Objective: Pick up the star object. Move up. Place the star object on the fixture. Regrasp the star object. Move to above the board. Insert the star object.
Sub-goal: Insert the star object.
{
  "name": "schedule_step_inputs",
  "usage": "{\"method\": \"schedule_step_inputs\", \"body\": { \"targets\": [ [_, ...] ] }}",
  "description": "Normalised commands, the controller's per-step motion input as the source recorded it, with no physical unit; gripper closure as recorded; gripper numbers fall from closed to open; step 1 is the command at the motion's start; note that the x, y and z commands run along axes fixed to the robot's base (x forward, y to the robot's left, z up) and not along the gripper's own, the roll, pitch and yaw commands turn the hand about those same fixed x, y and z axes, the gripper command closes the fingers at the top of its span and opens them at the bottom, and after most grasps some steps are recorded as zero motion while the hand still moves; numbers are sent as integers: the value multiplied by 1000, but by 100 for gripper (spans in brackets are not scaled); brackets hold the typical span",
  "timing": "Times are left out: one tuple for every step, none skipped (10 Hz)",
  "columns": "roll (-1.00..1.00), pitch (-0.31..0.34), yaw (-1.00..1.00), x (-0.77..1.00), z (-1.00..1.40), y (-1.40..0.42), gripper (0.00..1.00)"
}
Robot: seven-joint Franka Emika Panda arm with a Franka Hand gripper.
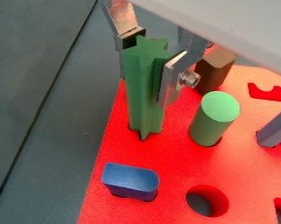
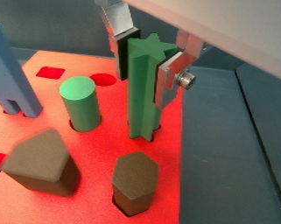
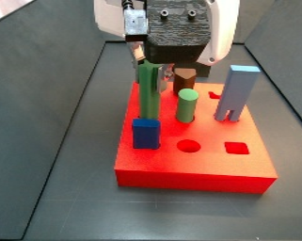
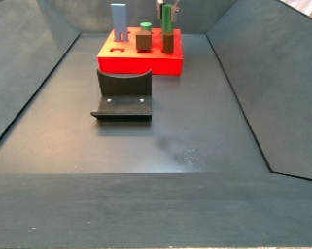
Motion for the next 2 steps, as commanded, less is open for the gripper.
{"method": "schedule_step_inputs", "body": {
  "targets": [
    [0,-67,0,0,-31,0,100],
    [0,0,0,0,0,0,100]
  ]
}}
